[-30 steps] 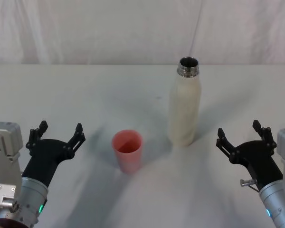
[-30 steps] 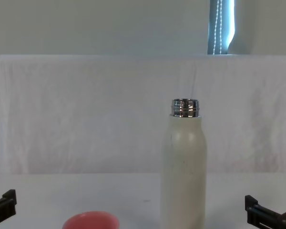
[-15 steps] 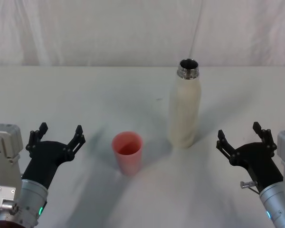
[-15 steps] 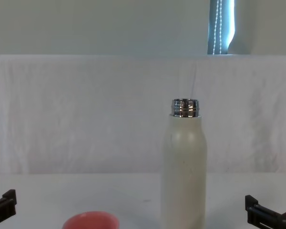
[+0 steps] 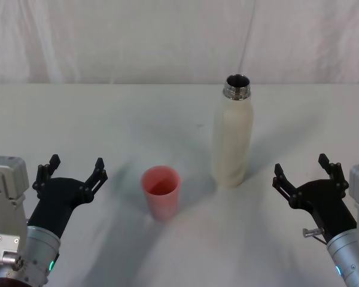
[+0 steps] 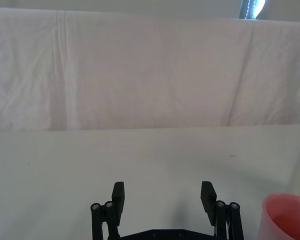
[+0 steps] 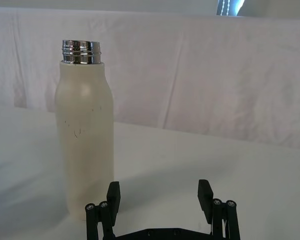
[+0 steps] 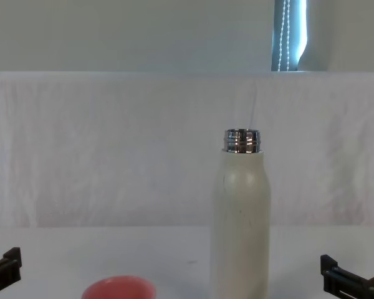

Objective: Grasp the thermos with one hand and pour water into the cup lid.

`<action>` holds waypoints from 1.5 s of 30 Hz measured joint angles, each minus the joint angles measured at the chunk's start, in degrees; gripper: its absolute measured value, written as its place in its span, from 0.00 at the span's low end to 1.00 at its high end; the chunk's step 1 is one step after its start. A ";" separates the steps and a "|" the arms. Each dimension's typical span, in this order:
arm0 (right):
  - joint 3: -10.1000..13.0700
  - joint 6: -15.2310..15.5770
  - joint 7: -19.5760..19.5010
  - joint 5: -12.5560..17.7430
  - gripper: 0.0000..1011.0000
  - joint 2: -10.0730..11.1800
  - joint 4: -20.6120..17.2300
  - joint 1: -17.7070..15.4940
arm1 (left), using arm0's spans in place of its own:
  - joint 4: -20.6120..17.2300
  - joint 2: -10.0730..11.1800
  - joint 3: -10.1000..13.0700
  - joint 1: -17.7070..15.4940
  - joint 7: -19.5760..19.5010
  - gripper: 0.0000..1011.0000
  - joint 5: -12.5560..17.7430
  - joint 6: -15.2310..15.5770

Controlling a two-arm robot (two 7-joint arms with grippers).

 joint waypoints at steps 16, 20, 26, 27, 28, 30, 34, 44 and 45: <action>0.00 0.00 0.00 0.00 0.99 0.00 0.00 0.00 | 0.00 0.00 0.00 0.00 0.00 0.99 0.00 0.00; 0.00 0.00 0.00 0.00 0.99 0.00 0.00 0.00 | 0.00 0.00 0.00 0.00 0.00 0.99 0.00 0.00; 0.00 0.00 0.00 0.00 0.99 0.00 0.00 0.00 | 0.00 0.00 0.00 0.00 0.00 0.99 0.00 0.00; 0.00 0.00 0.00 0.00 0.99 0.00 0.00 0.00 | 0.00 0.00 0.00 0.00 0.00 0.99 0.00 0.00; 0.00 0.00 0.00 0.00 0.99 0.00 0.00 0.00 | 0.00 0.00 0.00 0.00 0.00 0.99 0.00 0.00; 0.00 0.00 0.00 0.00 0.99 0.00 0.00 0.00 | 0.00 0.00 0.00 0.00 0.00 0.99 0.00 0.00; 0.00 0.00 0.00 0.00 0.99 0.00 0.00 0.00 | 0.00 0.00 0.00 0.00 0.00 0.99 0.00 0.00; 0.00 0.00 0.00 0.00 0.99 0.00 0.00 0.00 | 0.00 0.00 0.00 0.00 0.00 0.99 0.00 0.00; 0.00 0.00 0.00 0.00 0.99 0.00 0.00 0.00 | 0.00 0.00 0.00 0.00 0.00 0.99 0.00 0.00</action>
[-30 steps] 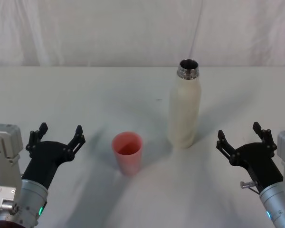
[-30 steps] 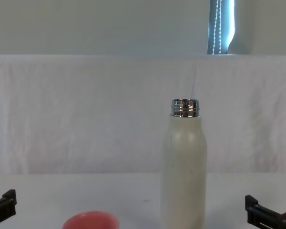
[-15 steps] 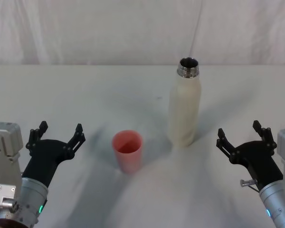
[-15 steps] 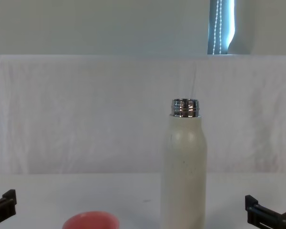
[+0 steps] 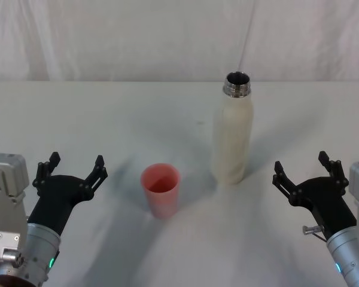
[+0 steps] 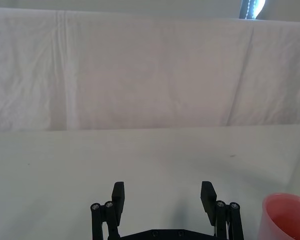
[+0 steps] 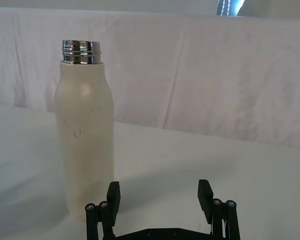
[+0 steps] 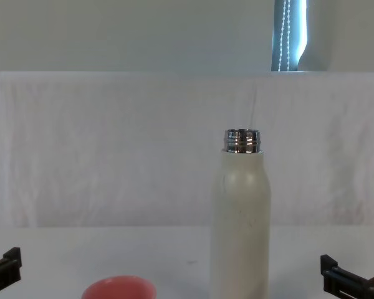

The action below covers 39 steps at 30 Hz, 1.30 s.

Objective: Grasp the thermos with one hand and pour water into the cup lid.

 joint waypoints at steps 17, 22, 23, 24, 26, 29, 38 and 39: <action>-0.01 1.30 5.07 0.37 0.99 -2.59 -0.76 0.85 | 0.00 0.00 -0.01 0.00 0.00 0.99 0.00 0.00; -0.53 1.79 6.23 -0.53 0.99 -3.79 -0.28 1.84 | 0.00 0.00 0.00 0.00 0.00 0.99 0.00 0.00; -0.60 1.86 6.37 -0.66 0.99 -3.93 -0.19 1.98 | 0.00 0.00 0.00 0.00 0.00 0.99 0.00 0.00; -0.66 1.94 6.53 -0.81 0.99 -4.11 -0.09 2.15 | 0.00 0.00 0.00 0.00 0.00 0.99 0.00 0.00; -0.85 2.22 7.02 -1.19 0.99 -4.63 0.30 2.69 | 0.00 0.00 0.00 0.00 0.00 0.99 0.00 0.00; -1.09 2.56 7.51 -1.63 0.99 -5.16 0.92 3.40 | 0.00 0.00 -0.01 0.00 0.00 0.99 0.00 0.00; -1.61 3.40 8.94 -1.67 0.99 -6.82 3.78 6.12 | 0.00 0.00 0.00 0.00 0.00 0.99 0.00 0.00; -1.65 3.43 8.99 -1.66 0.99 -6.91 3.98 6.30 | 0.00 0.00 0.00 0.00 0.00 0.99 0.00 0.00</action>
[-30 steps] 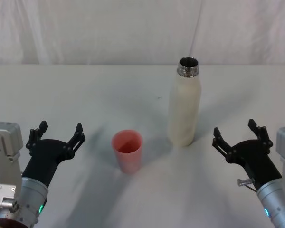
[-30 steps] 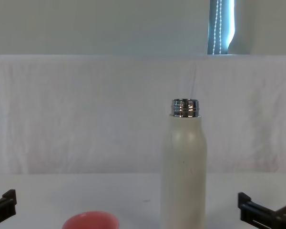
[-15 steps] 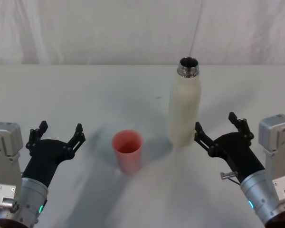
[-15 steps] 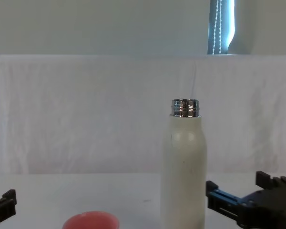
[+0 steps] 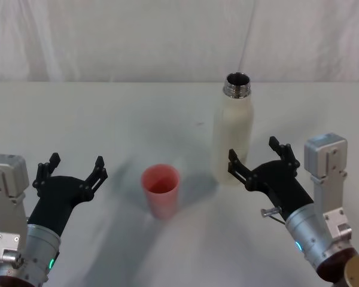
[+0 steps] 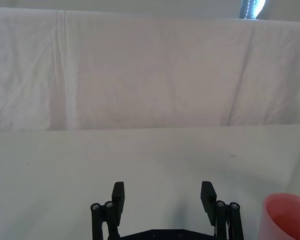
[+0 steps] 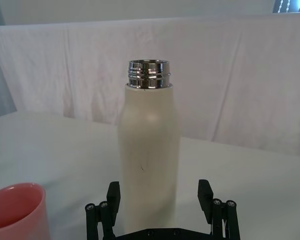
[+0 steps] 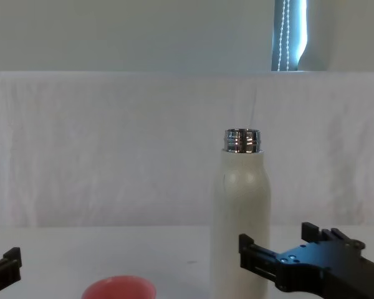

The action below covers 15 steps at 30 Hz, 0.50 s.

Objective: Grasp the thermos with one hand and pour water into the cup lid.

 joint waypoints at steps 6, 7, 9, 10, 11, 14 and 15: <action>-0.42 0.22 0.32 -0.01 0.99 -0.86 1.77 1.80 | 0.00 0.00 0.00 0.00 0.00 0.99 0.00 0.00; -0.47 0.23 0.35 -0.01 0.99 -0.93 1.92 1.97 | 0.00 0.00 0.00 0.00 0.00 0.99 0.00 0.00; -0.58 0.30 0.41 -0.02 0.99 -1.18 2.52 2.54 | 0.00 0.00 0.00 0.00 0.00 0.99 0.00 0.00; -0.62 0.32 0.44 -0.02 0.99 -1.26 2.76 2.75 | 0.00 0.00 0.00 0.00 0.00 0.99 0.00 0.00; -0.66 0.33 0.47 -0.02 0.99 -1.34 3.04 2.97 | 0.00 0.00 0.00 0.00 0.00 0.99 0.00 0.00; -0.79 0.36 0.54 -0.02 0.99 -1.61 4.03 3.78 | 0.00 0.00 0.00 0.00 0.00 0.99 0.00 0.00; -0.82 0.34 0.55 -0.03 0.99 -1.67 4.29 4.00 | 0.00 0.00 0.00 0.00 0.00 0.99 0.00 0.00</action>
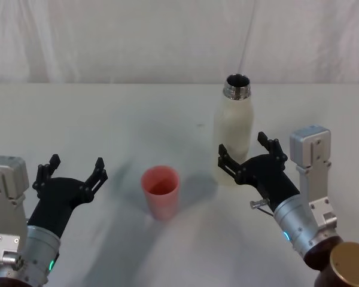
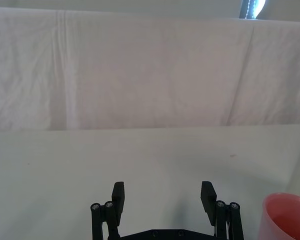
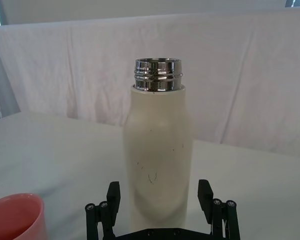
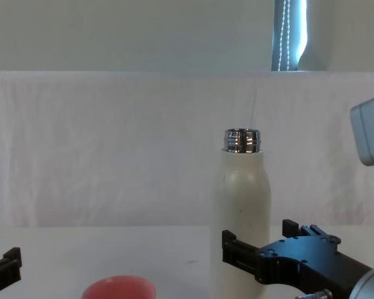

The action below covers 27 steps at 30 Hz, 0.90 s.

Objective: Grasp the thermos with one hand and pour water into the cup lid.

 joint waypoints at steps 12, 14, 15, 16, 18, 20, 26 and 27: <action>-0.09 -0.65 0.19 -0.01 0.99 -0.74 3.64 2.84 | 0.00 0.00 0.00 0.00 0.00 0.99 0.00 0.00; -0.09 -0.65 0.20 -0.01 0.99 -0.81 3.90 3.11 | 0.00 0.00 0.00 0.00 0.00 0.99 0.00 0.00; -0.09 -0.64 0.19 -0.01 0.99 -0.84 4.02 3.24 | 0.00 0.00 0.00 0.00 0.00 0.99 0.00 0.00; -0.09 -0.62 0.19 -0.01 0.99 -0.87 4.14 3.38 | 0.00 0.00 0.00 0.00 0.00 0.99 0.00 0.00; -0.10 -0.59 0.19 -0.02 0.99 -0.95 4.44 3.67 | 0.00 0.00 0.00 0.00 0.00 0.99 0.00 0.00; -0.14 -0.55 0.19 -0.04 0.99 -1.08 4.99 4.18 | 0.00 0.00 0.00 0.00 0.00 0.99 0.00 0.00; -0.27 -0.47 0.19 -0.05 0.99 -1.35 6.18 5.10 | 0.00 0.00 0.00 0.00 0.00 0.99 0.00 0.00; -0.29 -0.45 0.19 -0.04 0.99 -1.45 6.64 5.42 | 0.00 0.00 0.00 0.00 0.00 0.99 0.00 0.00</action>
